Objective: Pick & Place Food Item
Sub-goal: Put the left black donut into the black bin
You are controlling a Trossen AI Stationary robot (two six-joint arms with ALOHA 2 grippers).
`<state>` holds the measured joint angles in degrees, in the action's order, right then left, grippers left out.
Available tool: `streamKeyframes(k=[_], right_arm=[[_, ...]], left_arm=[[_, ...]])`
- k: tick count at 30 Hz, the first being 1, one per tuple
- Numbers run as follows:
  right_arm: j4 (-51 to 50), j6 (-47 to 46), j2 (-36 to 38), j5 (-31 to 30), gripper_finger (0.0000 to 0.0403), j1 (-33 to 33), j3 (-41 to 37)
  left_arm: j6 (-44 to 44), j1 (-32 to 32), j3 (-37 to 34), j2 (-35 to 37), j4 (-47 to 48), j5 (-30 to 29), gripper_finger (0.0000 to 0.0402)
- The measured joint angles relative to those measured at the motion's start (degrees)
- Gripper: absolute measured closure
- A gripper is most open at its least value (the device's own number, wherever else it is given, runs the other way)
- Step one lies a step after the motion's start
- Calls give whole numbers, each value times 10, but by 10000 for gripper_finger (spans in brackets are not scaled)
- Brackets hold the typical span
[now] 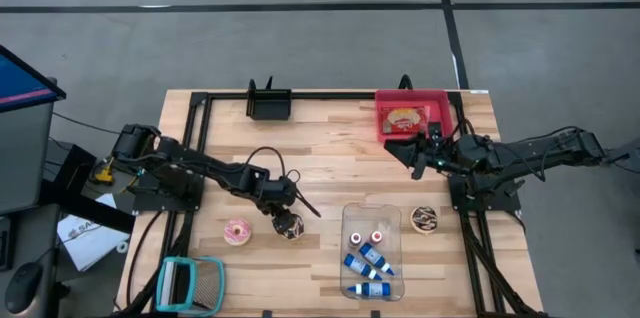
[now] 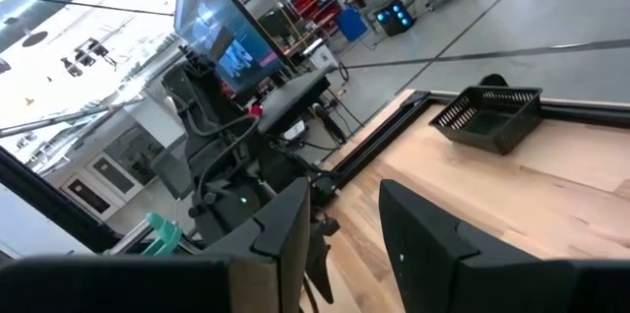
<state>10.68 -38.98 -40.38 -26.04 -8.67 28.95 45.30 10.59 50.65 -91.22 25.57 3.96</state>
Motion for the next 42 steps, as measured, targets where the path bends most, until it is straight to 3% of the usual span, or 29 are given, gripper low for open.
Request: streamKeyframes(k=[5,27,42], right_arm=[[0,0,0,0,284,1,0],[0,0,0,-11,284,1,0],[-2,0,0,-11,285,1,0]], left_arm=[[0,3,0,0,-1,-27,189],[-25,16,0,-42,-38,-31,190],[-15,16,1,-64,-61,-25,250]])
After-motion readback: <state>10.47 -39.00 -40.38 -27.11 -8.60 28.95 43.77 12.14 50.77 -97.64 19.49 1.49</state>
